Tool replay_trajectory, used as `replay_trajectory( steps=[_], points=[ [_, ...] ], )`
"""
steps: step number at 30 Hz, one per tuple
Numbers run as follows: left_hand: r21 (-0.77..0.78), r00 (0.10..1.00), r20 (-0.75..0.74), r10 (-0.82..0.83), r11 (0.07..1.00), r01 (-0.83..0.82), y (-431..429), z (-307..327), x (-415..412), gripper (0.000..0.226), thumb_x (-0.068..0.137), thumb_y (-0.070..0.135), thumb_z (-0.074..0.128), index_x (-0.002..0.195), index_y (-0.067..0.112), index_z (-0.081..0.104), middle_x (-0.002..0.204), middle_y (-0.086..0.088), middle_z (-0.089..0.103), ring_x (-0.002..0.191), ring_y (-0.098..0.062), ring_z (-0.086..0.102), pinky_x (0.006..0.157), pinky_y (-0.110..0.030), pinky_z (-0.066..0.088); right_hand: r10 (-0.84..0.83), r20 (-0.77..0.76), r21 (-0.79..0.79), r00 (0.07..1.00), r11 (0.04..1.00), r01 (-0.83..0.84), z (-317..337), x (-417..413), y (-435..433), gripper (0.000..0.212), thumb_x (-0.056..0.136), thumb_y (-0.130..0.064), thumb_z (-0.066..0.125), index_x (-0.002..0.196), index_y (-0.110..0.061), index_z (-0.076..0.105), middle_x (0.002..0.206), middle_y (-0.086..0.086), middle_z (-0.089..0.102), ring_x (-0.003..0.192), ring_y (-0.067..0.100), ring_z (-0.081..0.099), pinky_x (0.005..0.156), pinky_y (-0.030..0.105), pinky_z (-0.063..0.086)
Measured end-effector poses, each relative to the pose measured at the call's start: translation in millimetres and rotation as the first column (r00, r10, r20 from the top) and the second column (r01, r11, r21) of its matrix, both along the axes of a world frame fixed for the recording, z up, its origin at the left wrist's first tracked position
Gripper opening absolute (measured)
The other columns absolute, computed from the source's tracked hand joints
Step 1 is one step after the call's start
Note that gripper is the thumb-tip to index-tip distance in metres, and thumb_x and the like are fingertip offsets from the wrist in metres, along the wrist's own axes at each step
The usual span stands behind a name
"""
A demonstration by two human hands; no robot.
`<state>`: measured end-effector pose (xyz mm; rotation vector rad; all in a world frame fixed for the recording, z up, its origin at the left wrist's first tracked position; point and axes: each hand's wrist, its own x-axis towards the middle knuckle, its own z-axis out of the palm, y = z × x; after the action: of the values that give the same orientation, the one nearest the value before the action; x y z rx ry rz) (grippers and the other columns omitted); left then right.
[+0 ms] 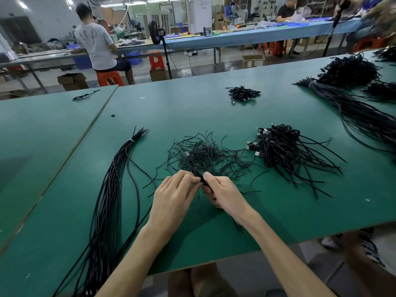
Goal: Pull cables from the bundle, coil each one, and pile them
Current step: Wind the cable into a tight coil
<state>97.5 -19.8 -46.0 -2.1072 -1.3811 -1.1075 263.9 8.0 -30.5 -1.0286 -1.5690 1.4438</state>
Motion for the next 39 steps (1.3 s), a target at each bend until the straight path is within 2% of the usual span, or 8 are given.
replay_trajectory(
  steps=[11,13,15,18,22,31,35,39],
  points=[
    [-0.056,0.998,-0.018,0.065,0.996,-0.066,-4.0,2.5,7.6,0.019,0.101,0.024,0.061,0.088,0.01,0.063,0.078,0.005,0.061,0.057,-0.015,0.045,0.064,-0.031,0.044,-0.017,0.029,0.037,0.999,0.999,0.016,-7.4,-3.3,1.3,0.05,0.11,-0.038,0.04,0.067,-0.013,0.044,0.054,-0.01,0.033,0.046,0.009,0.025,0.044,0.019,0.023],
    [-0.117,0.999,-0.03,0.045,0.992,-0.049,-5.3,3.0,8.8,0.019,0.103,0.019,0.059,0.086,0.012,0.061,0.077,0.005,0.058,0.059,-0.018,0.044,0.062,-0.034,0.045,-0.017,0.037,0.056,0.999,0.998,0.015,-8.5,-3.8,1.4,0.05,0.11,-0.038,0.04,0.065,-0.015,0.043,0.054,-0.01,0.035,0.046,0.009,0.027,0.044,0.018,0.025],
    [-0.279,0.991,0.13,0.006,0.96,0.031,-6.4,4.9,11.5,0.02,0.105,0.019,0.056,0.085,0.015,0.057,0.076,0.01,0.055,0.061,-0.017,0.045,0.06,-0.031,0.043,-0.022,0.037,0.068,0.999,0.998,0.019,-9.4,-4.4,0.9,0.052,0.11,-0.038,0.04,0.062,-0.018,0.045,0.054,-0.011,0.037,0.046,0.008,0.029,0.044,0.018,0.026],
    [-0.458,0.837,0.547,0.013,0.842,0.286,-4.1,7.8,14.0,0.025,0.104,0.019,0.058,0.079,0.018,0.058,0.065,0.009,0.055,0.056,-0.009,0.043,0.054,-0.023,0.037,-0.044,0.038,0.086,0.998,0.996,0.04,-9.8,-4.8,1.4,0.054,0.109,-0.041,0.042,0.057,-0.026,0.046,0.054,-0.011,0.039,0.047,0.008,0.03,0.046,0.02,0.027],
    [-0.411,0.494,0.862,0.109,0.722,0.557,-0.8,16.8,21.3,0.031,0.103,0.013,0.057,0.074,0.002,0.05,0.061,0.004,0.046,0.055,-0.013,0.036,0.048,-0.019,0.033,-0.067,0.002,0.131,0.998,0.989,0.066,-11.7,-4.4,3.2,0.049,0.109,-0.043,0.043,0.064,-0.022,0.048,0.054,-0.013,0.041,0.05,0.006,0.032,0.049,0.019,0.028],
    [-0.166,-0.099,0.903,0.418,0.552,0.817,-0.2,29.5,42.8,0.024,0.098,0.021,0.058,0.074,0.014,0.057,0.06,0.004,0.037,0.043,-0.011,0.029,0.046,-0.022,0.032,-0.263,0.011,0.346,0.965,0.906,0.244,-10.2,-3.4,-1.6,0.037,0.11,-0.025,0.046,0.074,-0.027,0.055,0.067,-0.018,0.058,0.063,0.002,0.05,0.062,0.014,0.037],
    [-0.128,-0.162,0.849,0.503,0.492,0.861,3.7,39.7,41.3,0.019,0.089,0.018,0.059,0.073,0.014,0.051,0.057,0.006,0.031,0.039,-0.01,0.023,0.045,-0.022,0.028,-0.367,0.005,0.463,0.93,0.825,0.323,-11.8,-1.6,-4.3,0.031,0.108,-0.02,0.049,0.079,-0.016,0.056,0.079,-0.007,0.057,0.072,0.011,0.053,0.067,0.025,0.044],
    [-0.264,0.027,0.878,0.477,0.437,0.86,4.0,46.8,27.8,0.026,0.094,0.021,0.057,0.069,0.016,0.052,0.057,0.006,0.027,0.037,-0.011,0.018,0.055,-0.029,0.024,-0.376,0.005,0.503,0.927,0.802,0.322,-11.3,-1.7,-5.8,0.024,0.105,-0.03,0.054,0.092,-0.016,0.069,0.088,-0.012,0.061,0.085,0.017,0.058,0.079,0.038,0.049]
  ],
)
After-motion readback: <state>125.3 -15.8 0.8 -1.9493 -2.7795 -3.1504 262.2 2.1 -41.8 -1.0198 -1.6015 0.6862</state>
